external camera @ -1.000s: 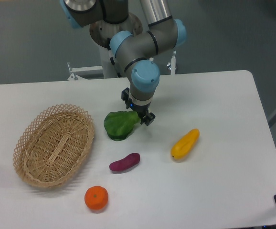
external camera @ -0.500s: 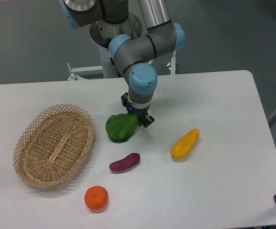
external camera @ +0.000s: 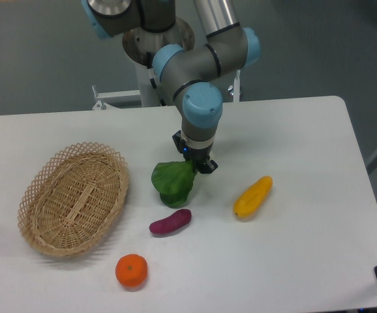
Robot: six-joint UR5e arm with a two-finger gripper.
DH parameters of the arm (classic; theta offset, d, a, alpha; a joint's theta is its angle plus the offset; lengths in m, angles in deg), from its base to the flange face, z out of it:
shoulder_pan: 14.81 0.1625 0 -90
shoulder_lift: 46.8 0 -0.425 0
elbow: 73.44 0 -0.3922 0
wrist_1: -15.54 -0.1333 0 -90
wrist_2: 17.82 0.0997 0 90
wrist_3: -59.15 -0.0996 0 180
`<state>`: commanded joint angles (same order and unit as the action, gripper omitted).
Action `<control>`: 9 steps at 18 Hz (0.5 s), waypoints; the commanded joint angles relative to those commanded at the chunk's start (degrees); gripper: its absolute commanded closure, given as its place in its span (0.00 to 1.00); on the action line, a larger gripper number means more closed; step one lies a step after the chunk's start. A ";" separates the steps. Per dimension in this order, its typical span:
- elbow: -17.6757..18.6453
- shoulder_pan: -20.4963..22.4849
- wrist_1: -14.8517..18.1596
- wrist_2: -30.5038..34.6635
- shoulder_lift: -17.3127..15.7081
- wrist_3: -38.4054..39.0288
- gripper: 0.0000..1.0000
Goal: Pick up the green vegetable from the table
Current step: 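Lower the gripper and close it on the bok choy leaves, then lift the bok choy off the table and carry it upward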
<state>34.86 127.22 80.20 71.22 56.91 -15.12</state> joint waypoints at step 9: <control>-9.94 4.92 5.30 -0.88 0.53 -0.26 0.72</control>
<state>24.92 132.14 85.50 70.34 57.44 -15.38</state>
